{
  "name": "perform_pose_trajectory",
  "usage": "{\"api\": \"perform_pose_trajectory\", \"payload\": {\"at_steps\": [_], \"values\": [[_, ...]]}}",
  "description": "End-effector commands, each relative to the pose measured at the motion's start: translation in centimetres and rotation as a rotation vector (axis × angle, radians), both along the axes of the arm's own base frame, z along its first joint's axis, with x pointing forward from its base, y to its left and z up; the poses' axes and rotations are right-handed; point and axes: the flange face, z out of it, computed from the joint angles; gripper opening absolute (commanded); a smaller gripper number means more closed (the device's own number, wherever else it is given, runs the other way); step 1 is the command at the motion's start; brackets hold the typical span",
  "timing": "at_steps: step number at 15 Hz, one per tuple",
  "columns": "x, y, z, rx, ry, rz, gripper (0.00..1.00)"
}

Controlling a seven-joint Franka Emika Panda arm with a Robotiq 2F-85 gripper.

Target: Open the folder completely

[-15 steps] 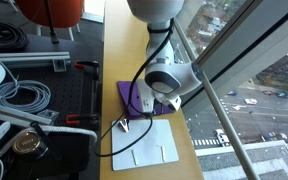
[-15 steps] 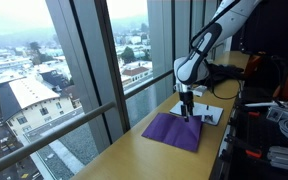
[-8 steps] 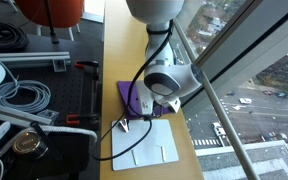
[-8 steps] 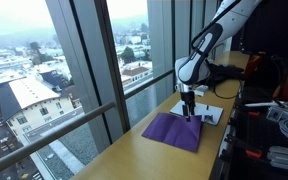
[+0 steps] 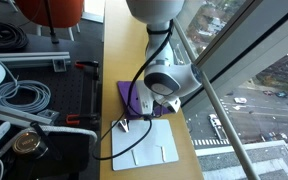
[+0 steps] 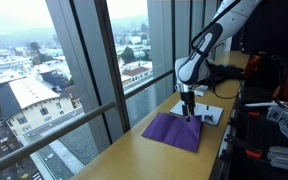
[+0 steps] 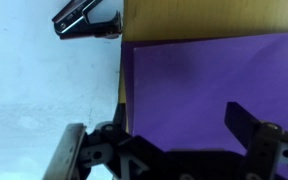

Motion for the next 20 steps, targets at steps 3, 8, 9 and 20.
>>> {"api": "perform_pose_trajectory", "payload": {"at_steps": [3, 8, 9, 20], "values": [[-0.2, -0.6, 0.5, 0.016, 0.016, -0.016, 1.0], [-0.3, -0.9, 0.7, 0.072, 0.045, -0.051, 1.0], [-0.4, -1.1, 0.6, 0.092, 0.058, -0.068, 1.0], [-0.3, -1.7, 0.6, 0.138, 0.075, -0.137, 0.51]]}}
